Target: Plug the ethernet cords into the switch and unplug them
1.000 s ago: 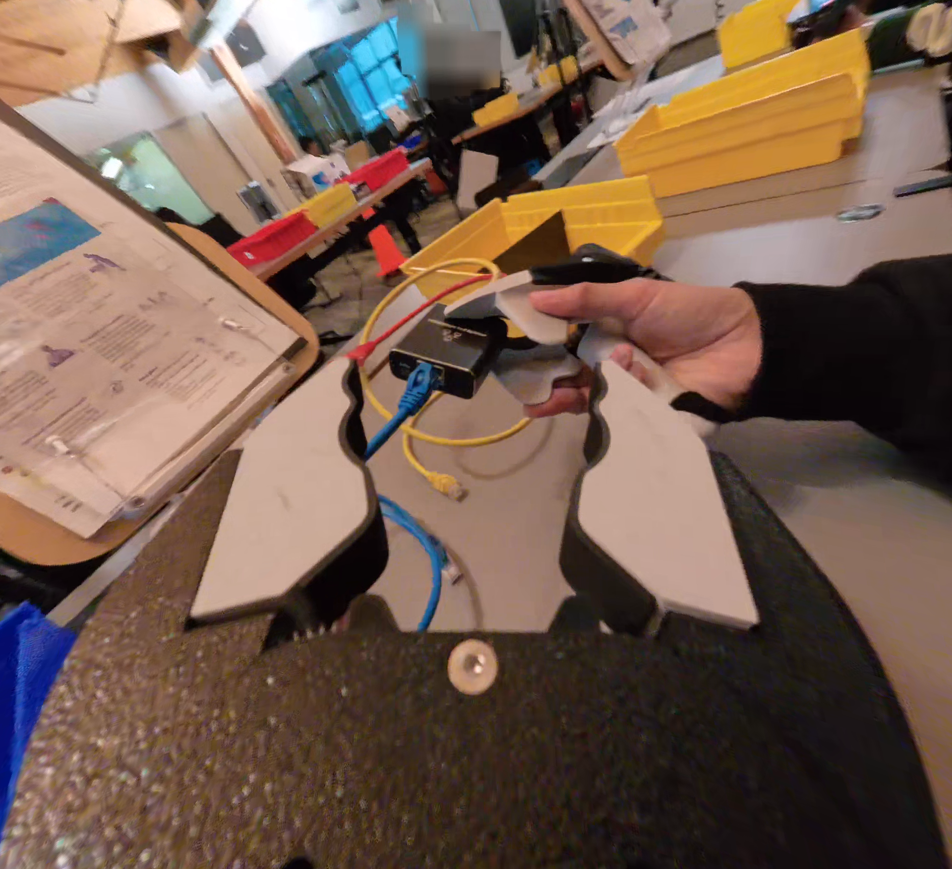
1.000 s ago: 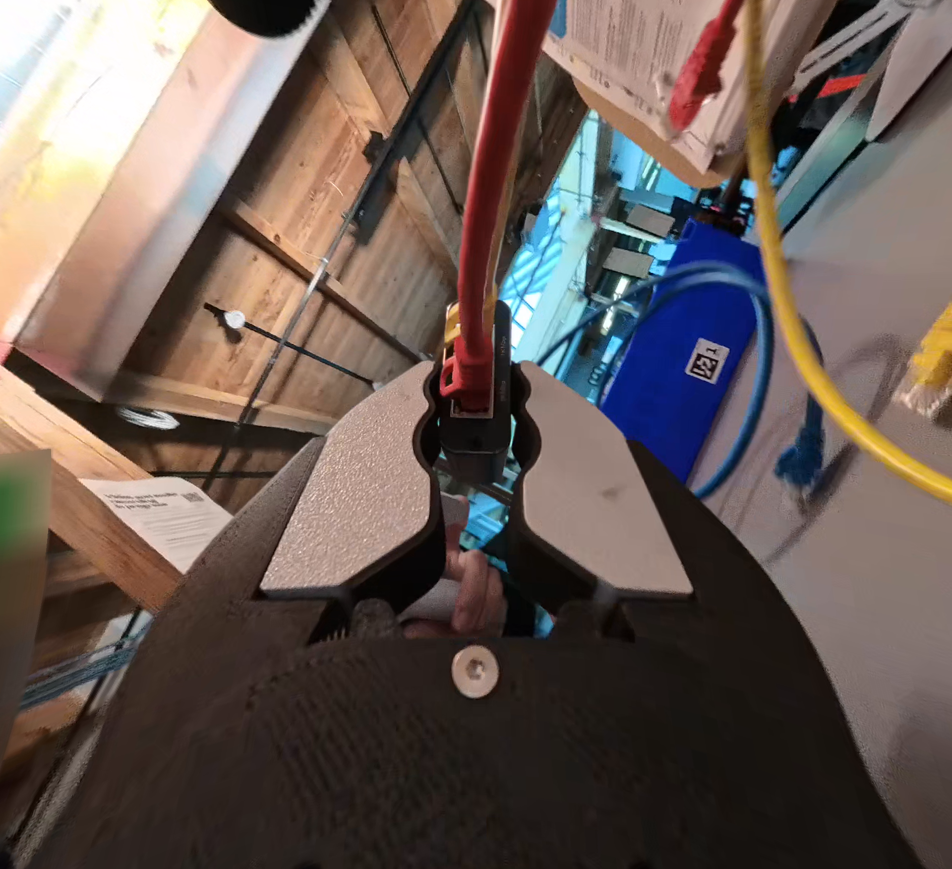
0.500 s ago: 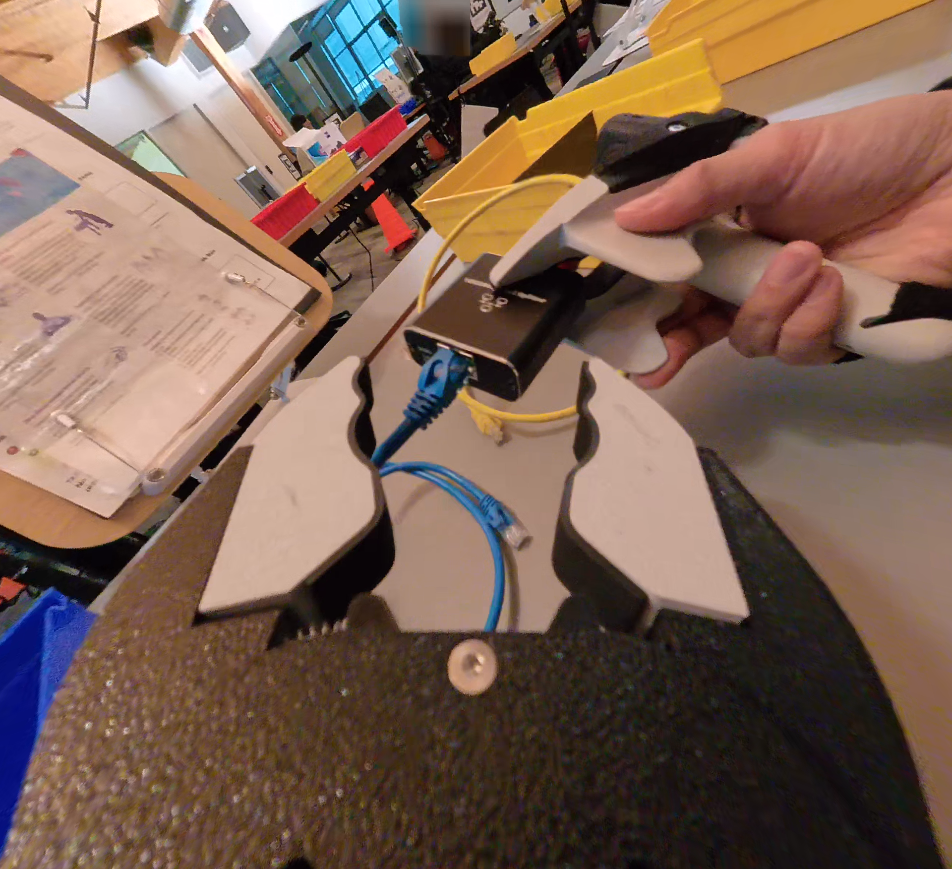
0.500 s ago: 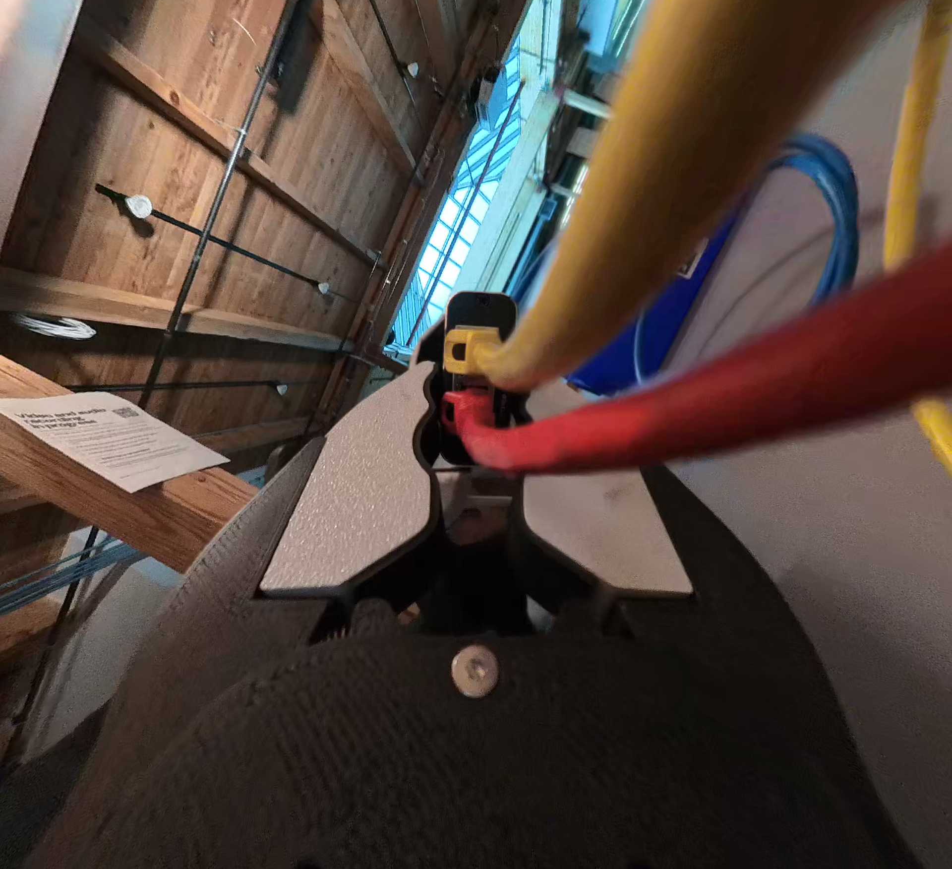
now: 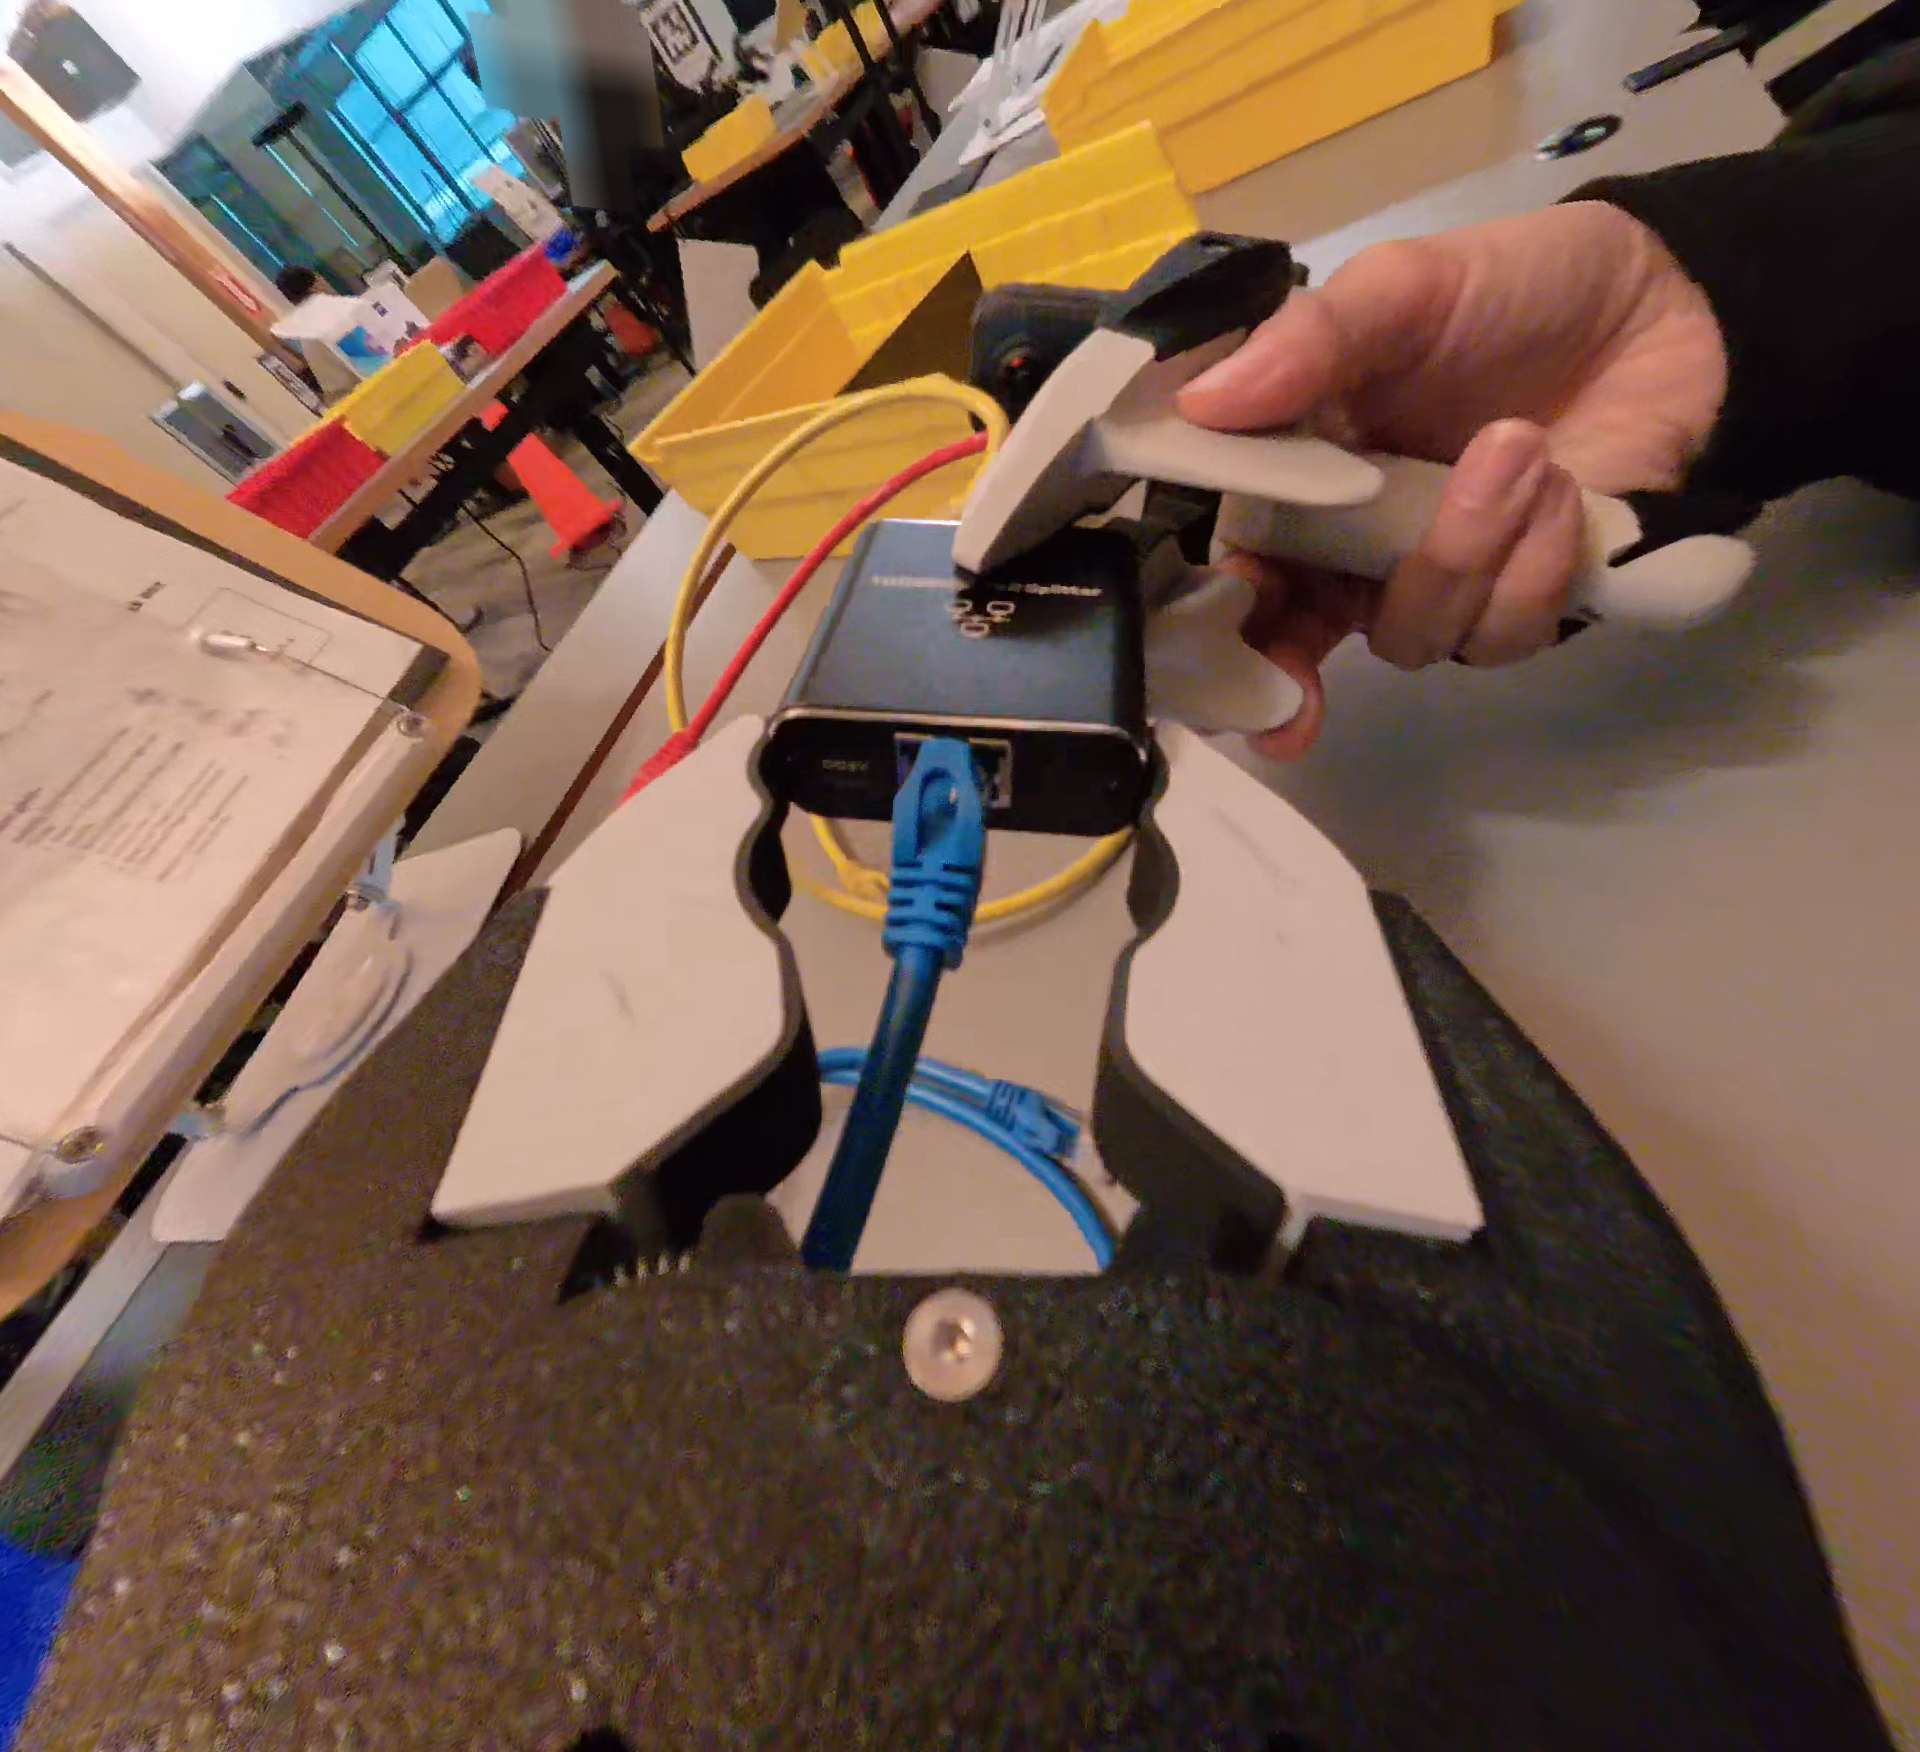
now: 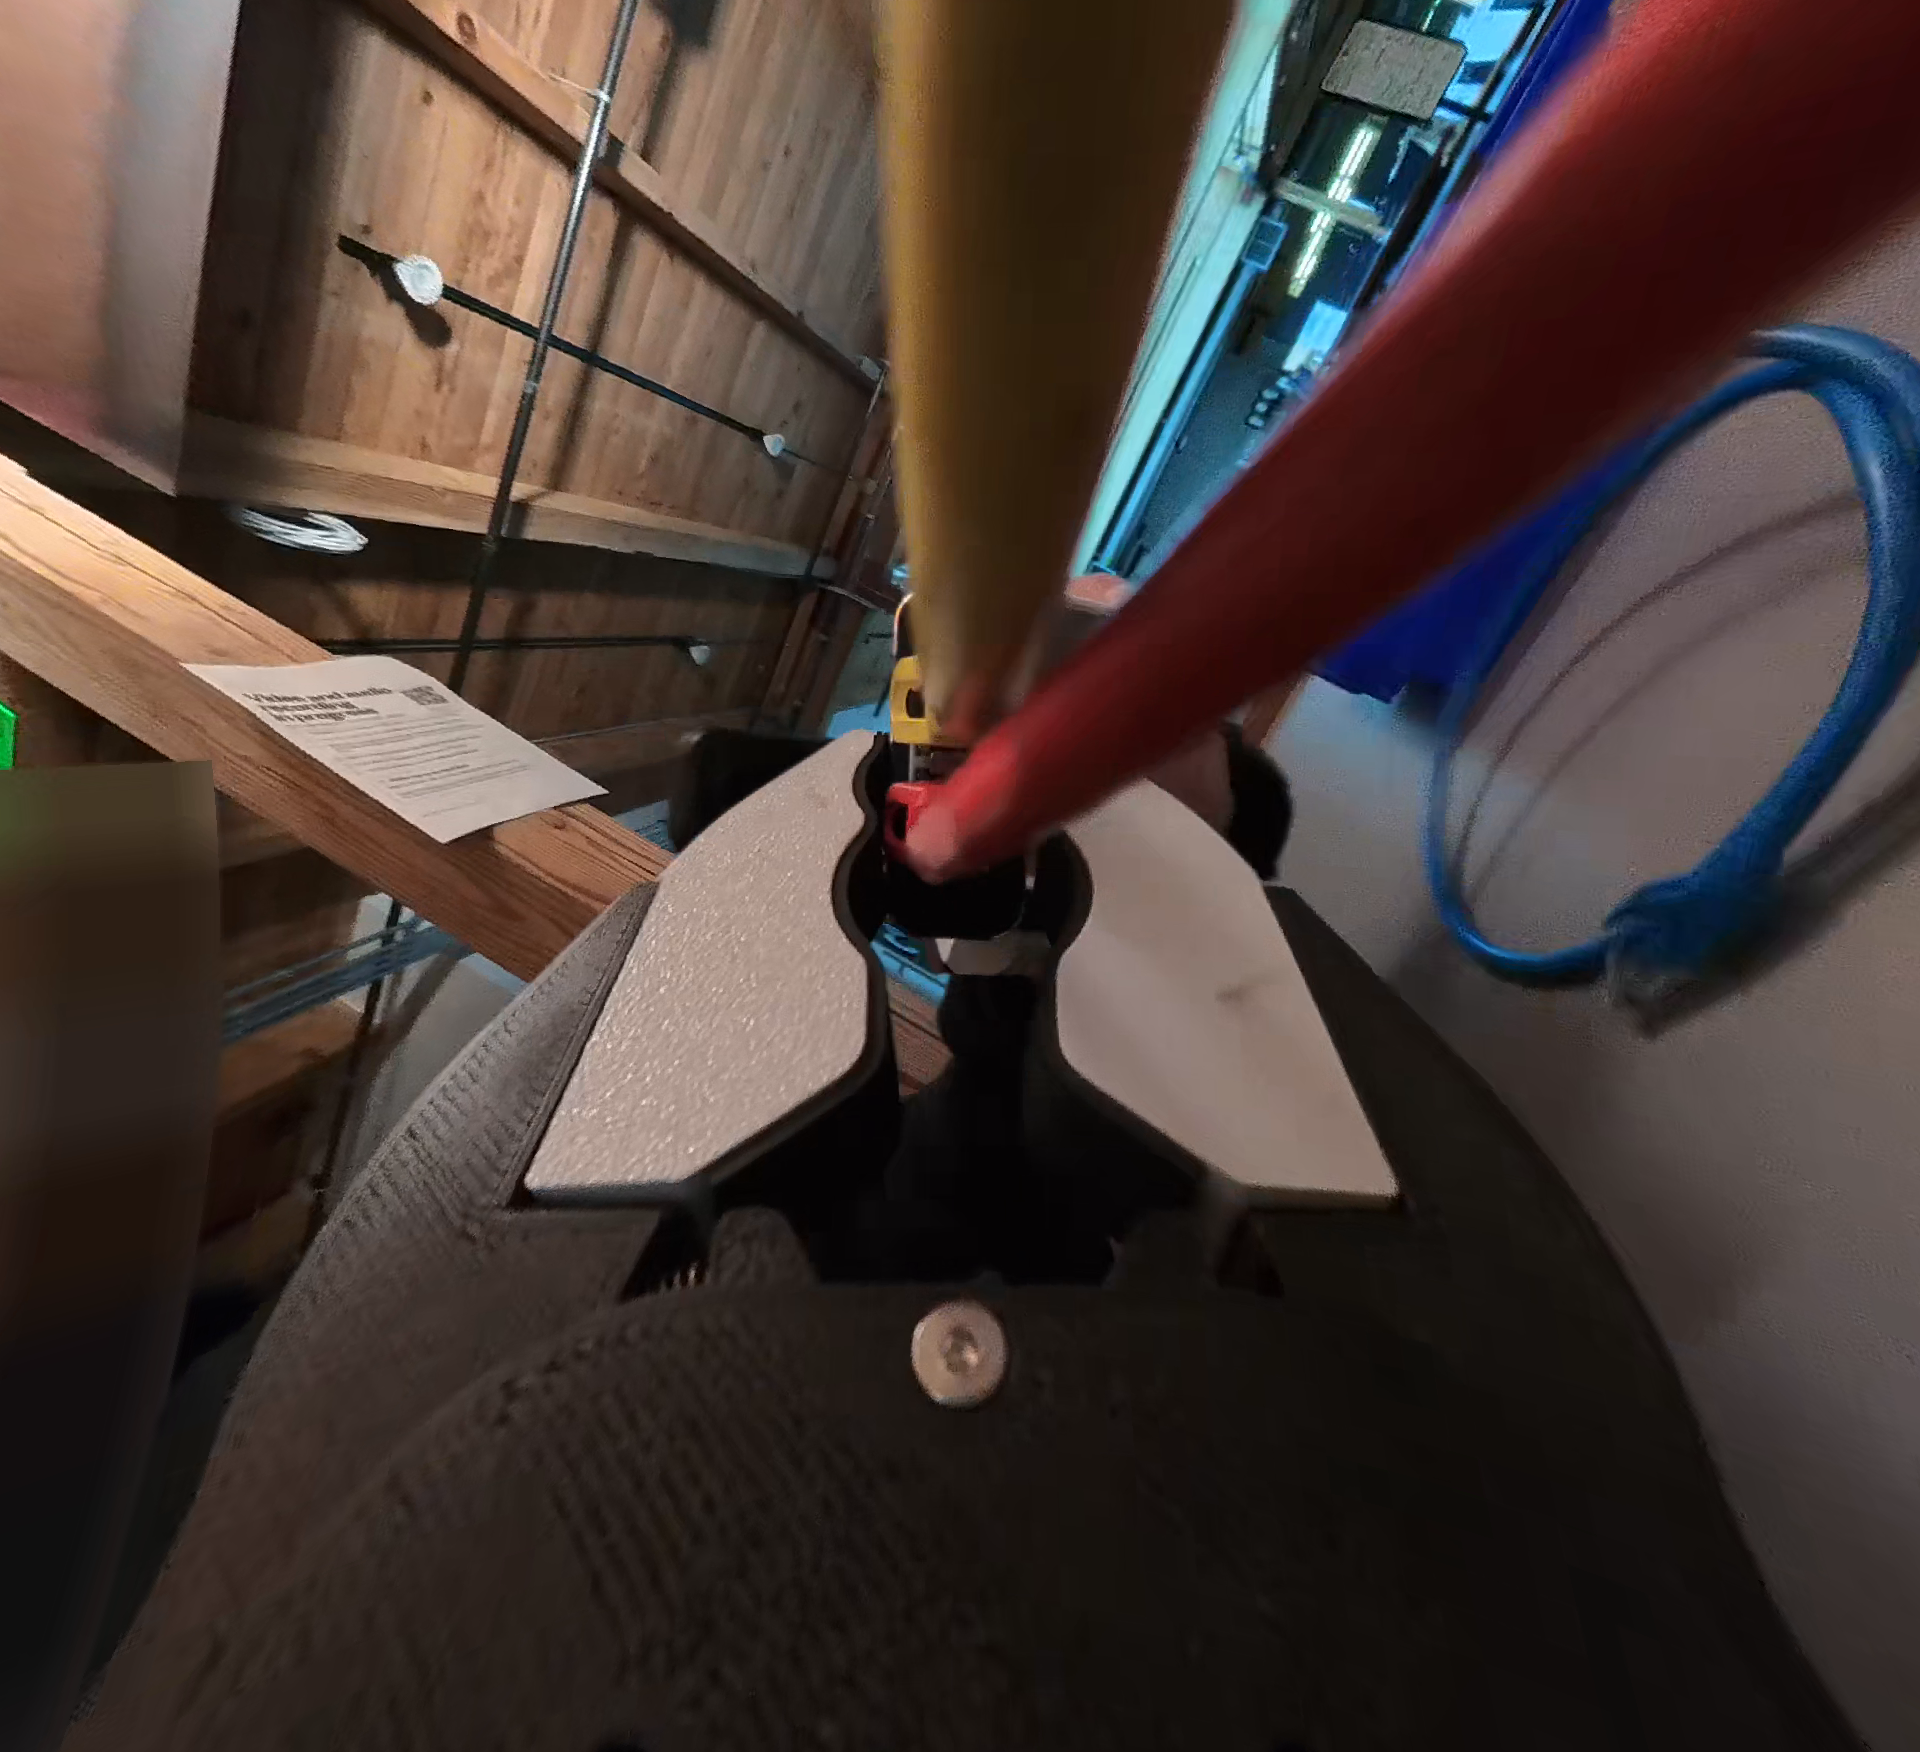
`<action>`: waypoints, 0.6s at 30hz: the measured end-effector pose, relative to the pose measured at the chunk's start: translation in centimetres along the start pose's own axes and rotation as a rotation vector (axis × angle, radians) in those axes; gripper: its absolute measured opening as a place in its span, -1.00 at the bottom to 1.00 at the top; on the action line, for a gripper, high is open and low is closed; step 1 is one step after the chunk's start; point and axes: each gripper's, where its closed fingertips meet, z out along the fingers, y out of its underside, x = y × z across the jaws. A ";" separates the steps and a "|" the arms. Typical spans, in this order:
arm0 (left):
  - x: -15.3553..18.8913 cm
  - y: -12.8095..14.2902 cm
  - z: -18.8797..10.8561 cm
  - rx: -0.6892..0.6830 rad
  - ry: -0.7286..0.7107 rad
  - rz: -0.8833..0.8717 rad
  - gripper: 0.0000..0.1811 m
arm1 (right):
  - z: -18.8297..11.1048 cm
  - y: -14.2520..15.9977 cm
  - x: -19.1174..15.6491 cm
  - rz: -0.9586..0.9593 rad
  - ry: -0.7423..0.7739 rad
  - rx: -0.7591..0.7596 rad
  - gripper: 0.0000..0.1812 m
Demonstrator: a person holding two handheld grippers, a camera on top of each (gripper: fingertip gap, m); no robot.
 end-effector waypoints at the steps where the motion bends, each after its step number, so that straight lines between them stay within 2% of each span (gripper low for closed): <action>1: 0.0 -0.1 0.2 0.030 -0.012 -0.002 -0.31 | 0.0 0.1 0.0 0.015 -0.008 0.000 -0.74; 5: 0.3 0.4 0.6 0.094 0.000 -0.068 -0.31 | 0.1 0.3 0.4 0.012 0.012 -0.013 -0.74; 7: 0.3 0.5 0.8 0.082 0.003 -0.099 -0.31 | 0.0 0.2 0.3 0.016 0.005 -0.009 -0.74; 13: 0.0 0.0 1.1 0.107 -0.041 -0.113 -0.31 | -0.1 -0.1 0.1 0.028 -0.012 0.003 -0.74; 18: 0.1 -0.2 0.8 0.186 -0.059 -0.096 -0.31 | 0.2 0.3 0.1 0.029 -0.017 -0.013 -0.74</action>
